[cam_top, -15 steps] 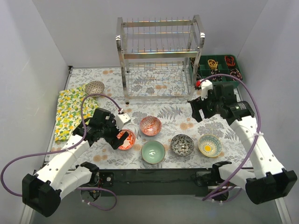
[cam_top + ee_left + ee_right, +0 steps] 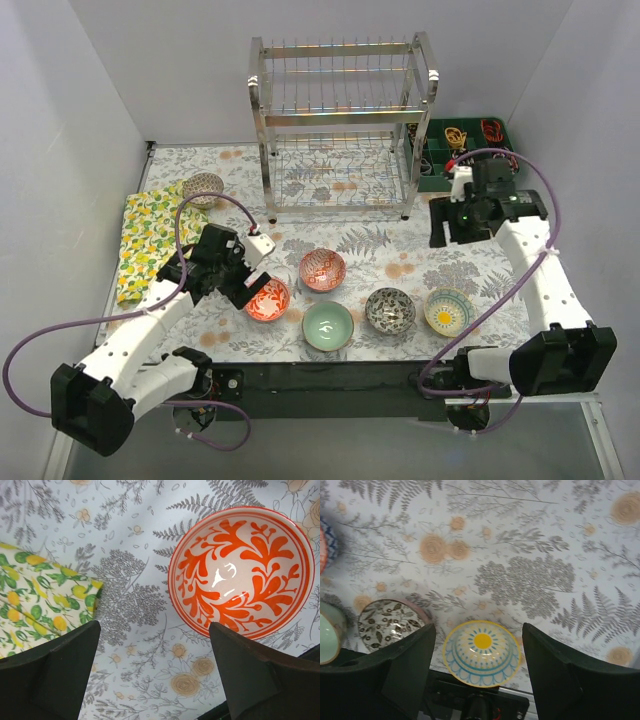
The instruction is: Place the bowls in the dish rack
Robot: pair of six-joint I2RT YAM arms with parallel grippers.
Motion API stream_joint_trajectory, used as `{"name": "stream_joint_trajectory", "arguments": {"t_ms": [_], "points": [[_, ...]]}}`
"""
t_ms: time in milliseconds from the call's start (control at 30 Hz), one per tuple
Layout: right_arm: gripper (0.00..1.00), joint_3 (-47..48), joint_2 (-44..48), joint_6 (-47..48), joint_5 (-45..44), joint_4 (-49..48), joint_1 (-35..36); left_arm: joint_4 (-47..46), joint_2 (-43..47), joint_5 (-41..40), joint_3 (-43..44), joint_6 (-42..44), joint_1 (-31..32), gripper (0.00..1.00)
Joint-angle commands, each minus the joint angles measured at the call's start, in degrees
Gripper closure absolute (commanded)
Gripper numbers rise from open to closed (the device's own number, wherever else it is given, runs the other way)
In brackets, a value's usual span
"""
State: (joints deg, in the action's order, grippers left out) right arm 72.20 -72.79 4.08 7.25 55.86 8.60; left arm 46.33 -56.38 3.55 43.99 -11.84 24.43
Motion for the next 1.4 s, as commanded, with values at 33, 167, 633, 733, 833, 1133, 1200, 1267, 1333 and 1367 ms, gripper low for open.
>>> {"name": "stream_joint_trajectory", "arguments": {"t_ms": [33,167,633,733,833,1133,1200,1267,1333,1367], "points": [[0.21,6.3,-2.2,12.6,-0.9,10.8,-6.9,-4.0,3.5,-1.9,-0.5,5.3,-0.3,0.08],[0.21,7.2,-5.9,24.2,4.6,16.5,-16.0,-4.6,7.1,2.2,-3.3,5.6,-0.4,0.07],[0.26,-14.5,0.5,42.1,10.5,12.6,-25.9,-6.3,8.9,3.4,-6.5,5.0,-0.3,0.07],[0.29,-19.5,2.1,41.8,10.4,9.8,-26.3,-6.3,7.7,3.6,-6.5,4.7,-0.4,0.07],[0.33,-23.1,3.3,41.5,10.5,7.9,-26.2,-6.9,6.6,3.5,-6.6,4.7,-0.3,0.07],[0.4,-25.7,4.6,36.4,9.5,3.0,-26.5,-8.4,3.6,4.5,-6.6,3.7,-0.3,0.07],[0.43,-26.1,3.7,35.7,8.8,2.8,-26.7,-8.9,3.0,4.5,-6.6,3.6,-0.4,0.07],[0.43,-26.2,3.3,35.4,8.5,2.5,-26.8,-8.9,2.9,4.7,-6.8,3.2,-0.3,0.07],[0.45,-26.2,2.2,35.1,8.4,2.4,-26.8,-8.9,2.9,4.9,-6.9,3.1,-0.3,0.07],[0.46,-26.2,1.8,34.8,8.3,2.4,-26.8,-8.9,2.9,4.8,-7.0,3.0,-0.3,0.07]]}}
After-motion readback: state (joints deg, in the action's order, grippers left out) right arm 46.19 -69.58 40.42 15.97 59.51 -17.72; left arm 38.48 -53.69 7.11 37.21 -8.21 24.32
